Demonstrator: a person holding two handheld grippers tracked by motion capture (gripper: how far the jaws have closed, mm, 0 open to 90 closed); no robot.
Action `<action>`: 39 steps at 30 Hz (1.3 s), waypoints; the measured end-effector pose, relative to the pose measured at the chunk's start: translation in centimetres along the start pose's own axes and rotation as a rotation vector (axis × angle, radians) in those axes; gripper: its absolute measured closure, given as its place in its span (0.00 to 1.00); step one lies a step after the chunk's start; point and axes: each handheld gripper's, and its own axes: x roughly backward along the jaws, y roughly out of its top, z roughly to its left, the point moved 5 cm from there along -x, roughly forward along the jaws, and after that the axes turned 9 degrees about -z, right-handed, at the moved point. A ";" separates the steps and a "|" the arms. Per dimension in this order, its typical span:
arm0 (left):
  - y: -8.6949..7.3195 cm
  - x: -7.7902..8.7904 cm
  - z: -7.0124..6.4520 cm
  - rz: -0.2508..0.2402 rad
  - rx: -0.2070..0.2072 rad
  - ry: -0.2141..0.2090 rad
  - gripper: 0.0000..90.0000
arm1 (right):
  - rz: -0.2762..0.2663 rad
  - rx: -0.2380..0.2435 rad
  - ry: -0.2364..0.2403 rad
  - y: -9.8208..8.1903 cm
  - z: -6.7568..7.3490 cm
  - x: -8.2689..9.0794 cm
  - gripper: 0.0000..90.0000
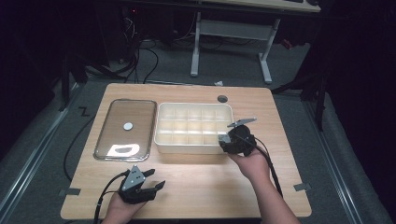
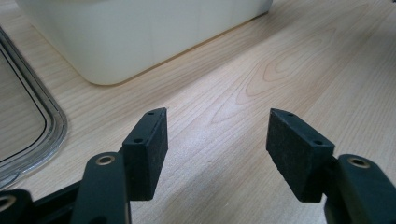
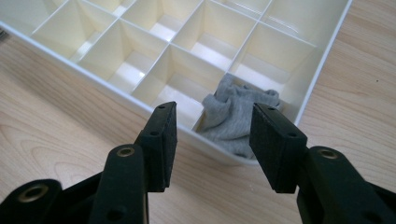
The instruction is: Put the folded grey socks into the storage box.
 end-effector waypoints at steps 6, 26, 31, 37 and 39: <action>0.0 0.1 -0.1 0.006 -0.008 0.001 0.44 | -0.083 0.005 0.012 -1.6 1.3 1.1 0.56; 0.1 0.7 0.9 0.002 0.010 0.069 0.47 | -0.214 0.027 0.035 -10.0 4.6 -0.5 0.60; 0.1 1.6 1.8 -0.027 0.033 0.125 0.47 | -0.261 0.005 0.041 -11.8 5.8 -1.0 0.57; -0.4 1.3 2.2 -0.008 0.048 0.127 0.47 | -0.250 -0.052 0.081 -12.3 4.8 -0.7 0.56; -0.4 1.0 1.9 -0.002 0.036 0.119 0.47 | -0.258 -0.035 0.072 -12.2 4.9 -0.6 0.56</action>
